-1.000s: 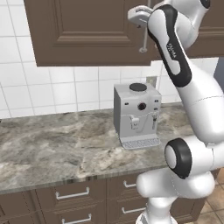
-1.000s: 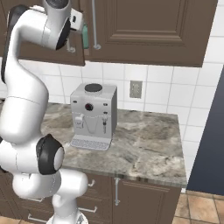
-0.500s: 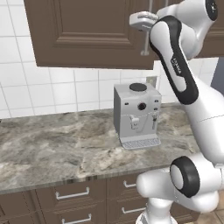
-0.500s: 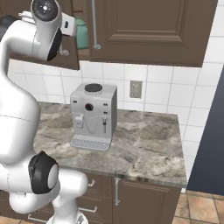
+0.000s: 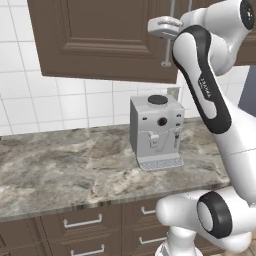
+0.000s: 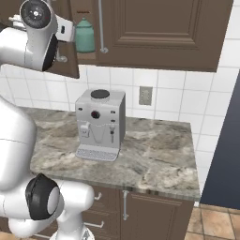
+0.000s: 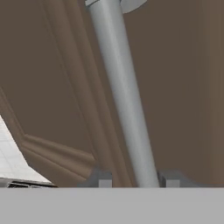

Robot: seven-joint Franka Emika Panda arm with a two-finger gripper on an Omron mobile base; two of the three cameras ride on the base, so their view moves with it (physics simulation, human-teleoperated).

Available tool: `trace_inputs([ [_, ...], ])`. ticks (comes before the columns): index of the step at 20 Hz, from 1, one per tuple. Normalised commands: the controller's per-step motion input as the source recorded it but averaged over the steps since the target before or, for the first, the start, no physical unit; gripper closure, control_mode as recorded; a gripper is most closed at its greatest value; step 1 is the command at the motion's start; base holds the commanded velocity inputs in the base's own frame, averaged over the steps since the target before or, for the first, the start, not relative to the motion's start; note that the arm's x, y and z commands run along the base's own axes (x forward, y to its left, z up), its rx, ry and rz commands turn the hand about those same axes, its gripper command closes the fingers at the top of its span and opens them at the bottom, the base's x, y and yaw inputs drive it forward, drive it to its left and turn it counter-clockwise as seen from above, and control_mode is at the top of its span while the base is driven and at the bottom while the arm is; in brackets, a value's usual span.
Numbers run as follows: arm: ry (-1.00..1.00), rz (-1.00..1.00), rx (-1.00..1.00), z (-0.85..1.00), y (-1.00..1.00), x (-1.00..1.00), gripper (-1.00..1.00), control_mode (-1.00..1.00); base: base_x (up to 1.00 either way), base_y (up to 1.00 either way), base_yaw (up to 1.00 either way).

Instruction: Open the cabinet, pick the kettle from the cabinet, and place it in the sink.

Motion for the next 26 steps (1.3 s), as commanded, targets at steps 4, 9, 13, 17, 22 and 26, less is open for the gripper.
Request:
trace_inputs([
  [4,0.00,0.00,0.00,0.00,0.35,-0.42,1.00,-1.00,0.00,0.00,0.00],
  [9,-0.02,0.01,0.00,0.00,0.36,-0.47,1.00,-1.00,0.00,0.00,0.00],
  [13,-0.01,0.00,0.00,0.00,0.38,-0.45,1.00,-1.00,0.00,0.00,0.00],
  [17,0.00,0.00,0.00,0.00,0.38,-0.44,1.00,-1.00,0.00,0.00,0.00],
  [22,-0.01,0.01,0.01,-0.01,0.41,-0.42,1.00,-1.00,0.00,0.00,0.00],
  [26,-0.02,0.00,0.00,-0.04,0.44,-0.38,1.00,-1.00,0.00,0.00,0.00],
])
